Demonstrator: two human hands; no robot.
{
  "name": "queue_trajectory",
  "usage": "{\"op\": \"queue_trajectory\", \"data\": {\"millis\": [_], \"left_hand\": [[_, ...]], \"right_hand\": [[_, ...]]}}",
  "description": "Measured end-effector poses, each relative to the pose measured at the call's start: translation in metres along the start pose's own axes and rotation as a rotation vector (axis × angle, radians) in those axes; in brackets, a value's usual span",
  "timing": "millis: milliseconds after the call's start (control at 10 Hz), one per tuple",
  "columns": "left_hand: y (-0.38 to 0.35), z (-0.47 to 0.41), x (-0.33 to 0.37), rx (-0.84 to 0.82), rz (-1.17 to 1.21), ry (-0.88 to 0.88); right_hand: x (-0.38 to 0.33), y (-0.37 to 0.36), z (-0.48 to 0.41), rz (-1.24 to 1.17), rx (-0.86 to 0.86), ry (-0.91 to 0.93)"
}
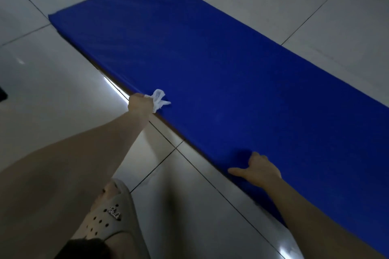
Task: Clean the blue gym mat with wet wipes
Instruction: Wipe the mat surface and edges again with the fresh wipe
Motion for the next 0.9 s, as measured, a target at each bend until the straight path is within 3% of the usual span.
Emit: {"op": "queue_trajectory", "data": {"millis": [200, 500, 700, 900], "left_hand": [[0.01, 0.012, 0.006, 0.155, -0.52, -0.19], [-0.017, 0.035, 0.002, 0.149, -0.44, -0.432], [-0.029, 0.045, 0.009, 0.06, -0.511, -0.462], [-0.096, 0.141, -0.004, -0.262, -0.546, -0.723]], "right_hand": [[0.01, -0.012, -0.015, 0.011, -0.011, 0.01], [0.008, -0.016, -0.026, 0.074, 0.001, 0.018], [0.004, -0.013, -0.031, 0.117, -0.002, 0.02], [0.004, -0.015, -0.033, 0.109, -0.018, 0.019]]}}
Point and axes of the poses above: each hand's wrist, its own z-axis away from the middle knuckle, its own y-axis out of the back of the hand, x = y × z, the point moved 10 cm from there along -z, towards the middle knuckle, and after that the axes turned 12 degrees about -y, right-handed, at the moved point
